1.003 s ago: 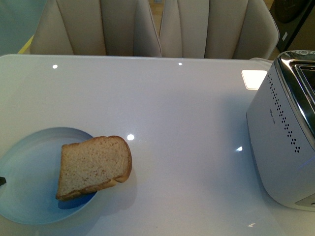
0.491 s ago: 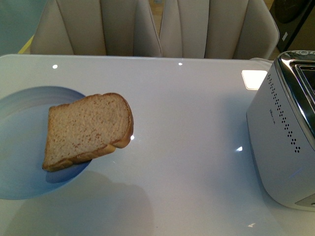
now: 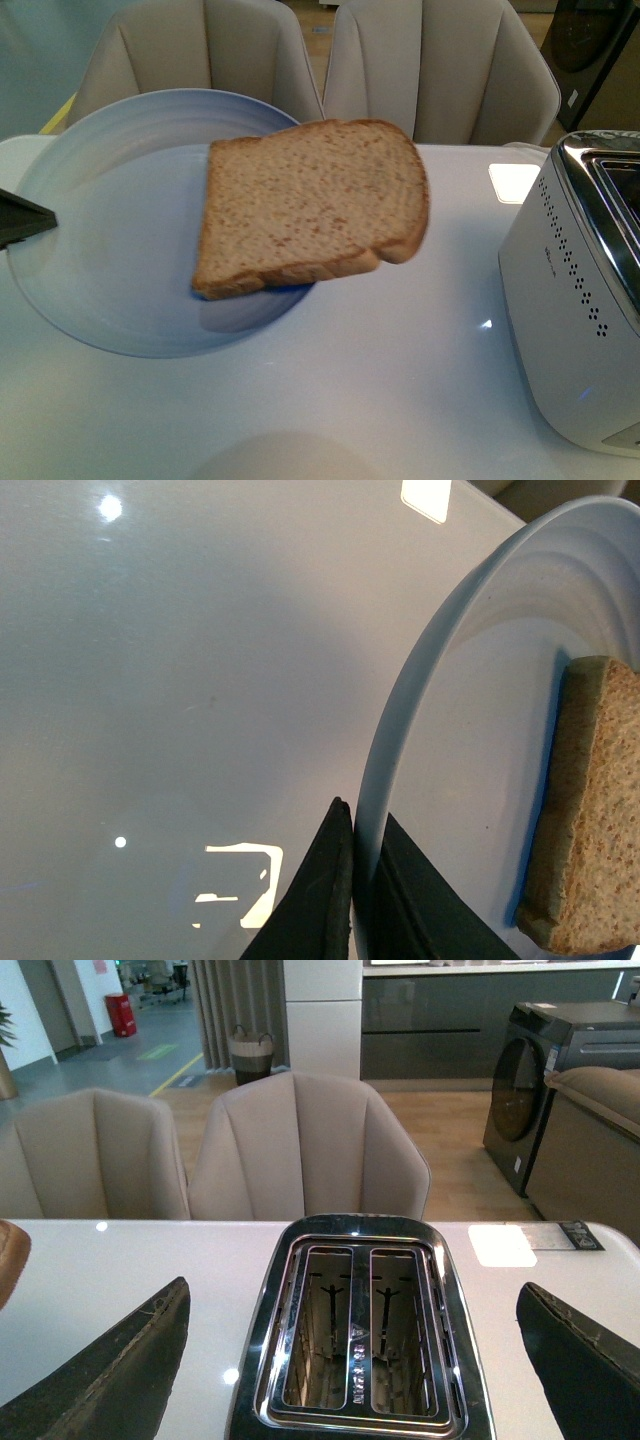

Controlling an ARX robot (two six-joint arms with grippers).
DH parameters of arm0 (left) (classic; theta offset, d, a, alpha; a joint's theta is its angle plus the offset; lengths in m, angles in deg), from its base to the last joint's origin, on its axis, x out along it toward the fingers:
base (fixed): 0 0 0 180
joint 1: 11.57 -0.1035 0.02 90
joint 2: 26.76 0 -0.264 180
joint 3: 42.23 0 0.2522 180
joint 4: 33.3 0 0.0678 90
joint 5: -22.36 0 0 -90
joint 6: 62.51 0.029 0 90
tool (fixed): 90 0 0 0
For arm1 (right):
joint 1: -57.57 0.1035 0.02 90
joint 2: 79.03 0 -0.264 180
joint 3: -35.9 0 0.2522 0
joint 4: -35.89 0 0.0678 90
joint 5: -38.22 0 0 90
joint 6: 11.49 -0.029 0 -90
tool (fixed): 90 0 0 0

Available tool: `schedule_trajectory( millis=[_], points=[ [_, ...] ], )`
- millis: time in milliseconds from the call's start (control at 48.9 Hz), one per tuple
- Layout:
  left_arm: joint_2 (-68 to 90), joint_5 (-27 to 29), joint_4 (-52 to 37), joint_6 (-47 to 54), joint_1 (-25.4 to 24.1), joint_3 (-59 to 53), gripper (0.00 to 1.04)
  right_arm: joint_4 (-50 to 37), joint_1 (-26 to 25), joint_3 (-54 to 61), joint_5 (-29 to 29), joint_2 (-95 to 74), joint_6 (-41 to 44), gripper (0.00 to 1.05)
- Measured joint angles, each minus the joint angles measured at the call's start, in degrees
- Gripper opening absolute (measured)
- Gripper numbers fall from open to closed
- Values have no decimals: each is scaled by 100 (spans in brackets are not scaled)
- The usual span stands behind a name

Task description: Left arm holds plate, right arm toasts bread

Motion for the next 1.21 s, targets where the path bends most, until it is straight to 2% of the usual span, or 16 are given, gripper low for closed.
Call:
schedule_trajectory(
  millis=[225,471,921,1207],
  points=[
    [4,358,-11,-498,1010,22,3,0,0,0,0,0,0,96],
    [-33,599,101,-973,1790,107,3,0,0,0,0,0,0,96],
    [-229,964,302,-1705,2645,474,3,0,0,0,0,0,0,96],
    [-243,1119,385,-1982,2855,557,3,0,0,0,0,0,0,96]
  ],
)
